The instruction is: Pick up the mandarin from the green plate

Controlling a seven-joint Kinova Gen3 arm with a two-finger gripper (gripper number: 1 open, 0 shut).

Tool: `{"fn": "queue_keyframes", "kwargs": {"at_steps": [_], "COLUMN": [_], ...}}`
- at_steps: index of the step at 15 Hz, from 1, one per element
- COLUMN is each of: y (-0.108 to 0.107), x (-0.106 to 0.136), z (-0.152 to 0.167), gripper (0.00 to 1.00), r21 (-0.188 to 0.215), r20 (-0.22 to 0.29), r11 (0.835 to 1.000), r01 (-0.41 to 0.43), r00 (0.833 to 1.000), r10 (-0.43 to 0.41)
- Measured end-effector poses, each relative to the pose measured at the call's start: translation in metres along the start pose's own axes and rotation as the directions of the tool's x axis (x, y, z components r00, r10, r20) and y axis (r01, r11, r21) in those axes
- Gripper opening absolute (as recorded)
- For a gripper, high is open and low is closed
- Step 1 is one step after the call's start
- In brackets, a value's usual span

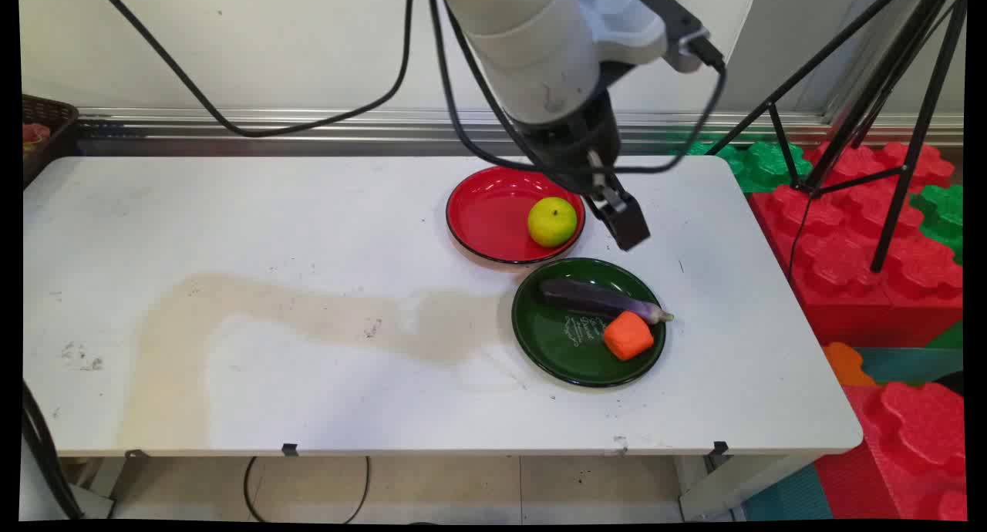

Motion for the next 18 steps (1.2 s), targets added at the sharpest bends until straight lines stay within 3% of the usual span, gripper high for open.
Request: {"fn": "queue_keyframes", "kwargs": {"at_steps": [8,18], "y": [0.025,0.046], "x": [0.013,0.013], "z": [0.059,0.148], "gripper": [1.00,1.00], "r21": [-0.005,-0.012], "r20": [0.079,0.179], "r11": [0.998,0.992], "r01": [0.061,0.128], "r00": [0.995,0.976], "r10": [-0.060,-0.123]}}
